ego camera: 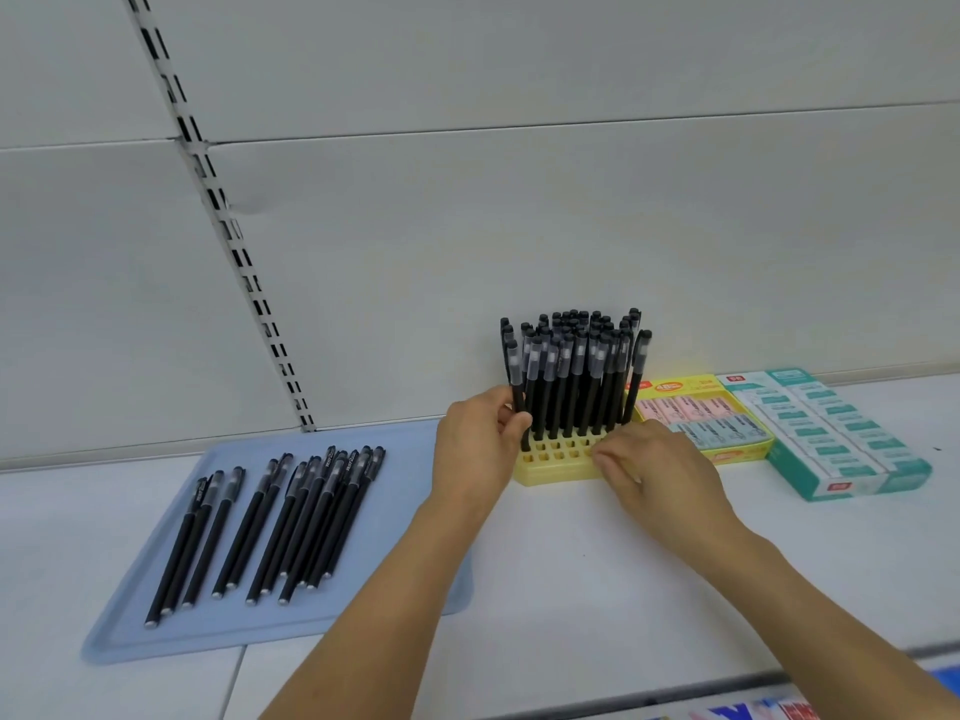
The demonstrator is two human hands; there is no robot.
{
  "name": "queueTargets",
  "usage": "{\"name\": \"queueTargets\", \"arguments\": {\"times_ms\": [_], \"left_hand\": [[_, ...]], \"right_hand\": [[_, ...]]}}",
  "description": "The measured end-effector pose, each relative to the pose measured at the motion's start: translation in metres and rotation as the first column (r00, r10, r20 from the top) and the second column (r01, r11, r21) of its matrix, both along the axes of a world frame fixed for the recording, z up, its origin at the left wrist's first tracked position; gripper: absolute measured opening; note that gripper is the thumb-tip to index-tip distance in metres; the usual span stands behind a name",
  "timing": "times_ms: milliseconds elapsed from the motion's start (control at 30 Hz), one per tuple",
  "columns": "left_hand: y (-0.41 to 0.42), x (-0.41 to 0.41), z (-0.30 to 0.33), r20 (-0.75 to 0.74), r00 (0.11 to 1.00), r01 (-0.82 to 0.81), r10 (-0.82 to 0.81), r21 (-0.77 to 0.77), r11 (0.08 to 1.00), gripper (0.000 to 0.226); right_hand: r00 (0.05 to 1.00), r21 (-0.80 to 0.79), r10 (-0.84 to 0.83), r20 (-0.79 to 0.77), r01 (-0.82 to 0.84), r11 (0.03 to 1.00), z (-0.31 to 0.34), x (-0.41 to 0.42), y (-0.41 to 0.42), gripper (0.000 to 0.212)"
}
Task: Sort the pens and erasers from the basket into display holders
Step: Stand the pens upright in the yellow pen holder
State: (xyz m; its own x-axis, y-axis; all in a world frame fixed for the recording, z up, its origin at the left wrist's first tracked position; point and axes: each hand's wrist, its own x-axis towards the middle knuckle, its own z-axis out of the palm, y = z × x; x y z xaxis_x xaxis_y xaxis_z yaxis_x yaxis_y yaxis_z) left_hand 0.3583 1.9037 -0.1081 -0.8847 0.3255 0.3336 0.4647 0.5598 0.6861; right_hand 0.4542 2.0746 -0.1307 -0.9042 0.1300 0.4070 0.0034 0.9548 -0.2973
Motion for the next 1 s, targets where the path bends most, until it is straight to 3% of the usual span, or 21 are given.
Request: {"name": "queueTargets", "arguments": {"times_ms": [167, 233, 300, 433, 567, 633, 700, 767, 867, 1000], "left_hand": [[0.006, 0.002, -0.007, -0.053, 0.999, -0.016, 0.005, -0.194, 0.981, 0.010], [0.003, 0.004, -0.007, -0.010, 1.000, -0.006, 0.005, -0.181, 0.983, 0.014], [-0.009, 0.010, -0.007, 0.011, 1.000, 0.000, 0.001, -0.119, 0.993, 0.035], [-0.058, 0.028, -0.005, -0.099, 0.990, -0.109, 0.096, -0.140, 0.984, 0.045], [-0.124, 0.028, -0.001, -0.124, 0.942, -0.336, 0.313, -0.300, 0.893, 0.051], [-0.146, 0.025, -0.002, -0.101, 0.903, -0.414, 0.418, -0.470, 0.780, 0.063], [-0.157, 0.023, -0.004, -0.011, 0.881, -0.379, 0.473, -0.614, 0.693, 0.082], [-0.161, 0.018, -0.007, 0.100, 0.869, -0.314, 0.484, -0.645, 0.697, 0.090], [-0.162, 0.008, -0.008, 0.155, 0.879, -0.276, 0.450, -0.606, 0.746, 0.063], [-0.165, -0.002, -0.006, 0.120, 0.901, -0.271, 0.416, -0.593, 0.758, 0.028]], "right_hand": [[0.999, 0.058, 0.004, 0.040, -0.006, 0.998, -0.002, -0.001, -0.001, 0.014], [0.999, 0.078, -0.006, 0.044, 0.002, 0.997, -0.002, -0.002, -0.004, 0.013], [1.000, 0.076, -0.002, -0.012, 0.003, 0.997, -0.001, -0.003, -0.009, 0.007], [0.995, 0.046, 0.075, -0.070, -0.072, 0.996, 0.006, -0.011, -0.038, 0.011], [0.976, -0.012, 0.219, -0.001, -0.219, 0.976, 0.011, -0.024, -0.083, 0.012], [0.954, -0.033, 0.296, 0.041, -0.295, 0.955, 0.011, -0.031, -0.108, 0.019], [0.932, -0.028, 0.355, 0.075, -0.354, 0.935, 0.013, -0.039, -0.131, 0.022], [0.918, -0.022, 0.380, 0.112, -0.380, 0.925, 0.013, -0.046, -0.149, 0.023], [0.907, -0.039, 0.394, 0.148, -0.393, 0.919, 0.012, -0.050, -0.161, 0.024], [0.905, -0.076, 0.393, 0.163, -0.386, 0.920, 0.014, -0.048, -0.162, 0.022]]}}
